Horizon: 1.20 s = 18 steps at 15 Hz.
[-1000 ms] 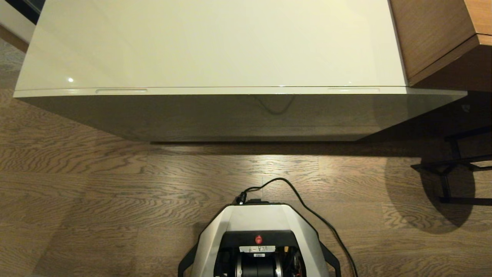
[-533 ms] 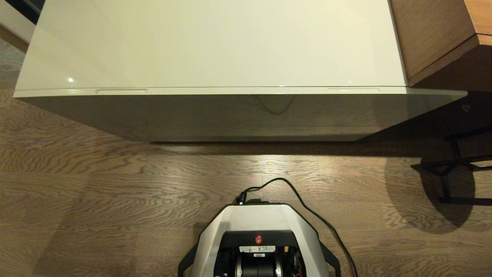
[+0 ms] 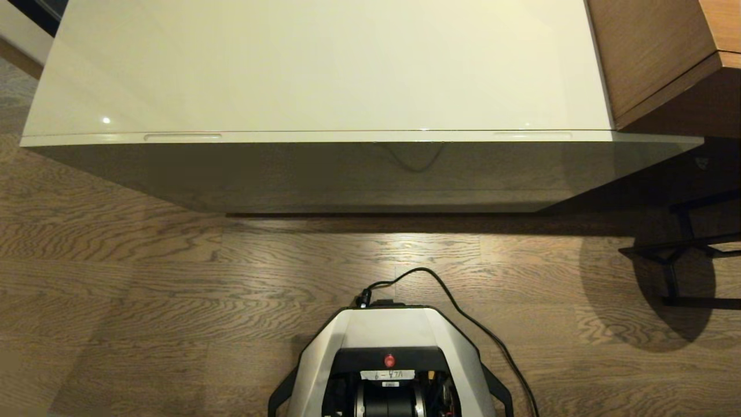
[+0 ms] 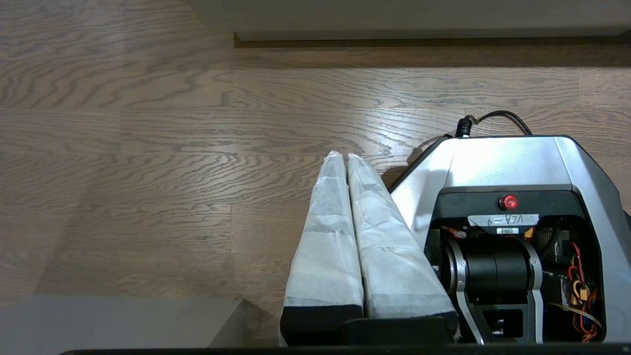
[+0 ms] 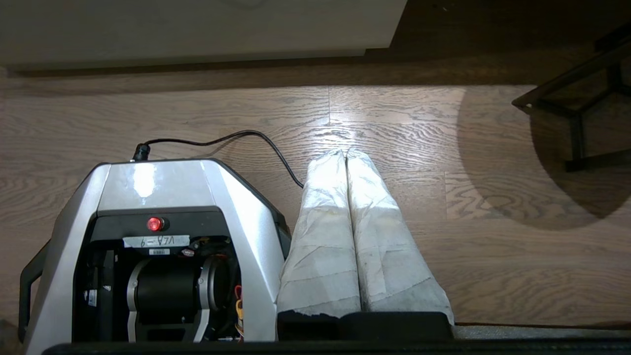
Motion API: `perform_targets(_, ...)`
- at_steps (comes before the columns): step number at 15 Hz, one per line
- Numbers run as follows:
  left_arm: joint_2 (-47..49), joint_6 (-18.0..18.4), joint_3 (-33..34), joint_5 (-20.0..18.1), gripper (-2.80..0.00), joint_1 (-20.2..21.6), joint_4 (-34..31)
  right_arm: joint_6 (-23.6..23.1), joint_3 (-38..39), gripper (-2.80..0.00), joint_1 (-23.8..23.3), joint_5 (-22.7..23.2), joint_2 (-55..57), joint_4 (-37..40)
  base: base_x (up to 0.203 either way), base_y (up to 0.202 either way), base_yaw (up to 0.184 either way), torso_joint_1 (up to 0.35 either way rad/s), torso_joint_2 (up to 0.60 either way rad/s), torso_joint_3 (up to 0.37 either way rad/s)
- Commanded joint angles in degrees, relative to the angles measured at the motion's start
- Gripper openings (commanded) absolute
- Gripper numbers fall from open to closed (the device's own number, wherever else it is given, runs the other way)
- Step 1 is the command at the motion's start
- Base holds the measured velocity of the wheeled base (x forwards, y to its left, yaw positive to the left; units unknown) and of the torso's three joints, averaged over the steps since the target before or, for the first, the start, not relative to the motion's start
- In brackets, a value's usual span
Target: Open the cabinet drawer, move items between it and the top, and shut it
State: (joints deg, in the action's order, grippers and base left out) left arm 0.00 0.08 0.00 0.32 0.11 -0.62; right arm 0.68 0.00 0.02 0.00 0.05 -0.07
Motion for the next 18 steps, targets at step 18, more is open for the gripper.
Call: perform_targets(18,0.09,0.01,0.0,0.03,-2.8,0.07,0.01,0.02,0.09,-2.8,-0.02,0.0,0.04,-0.01,0.0,0.0,0.0,0.0,0.0,0.0)
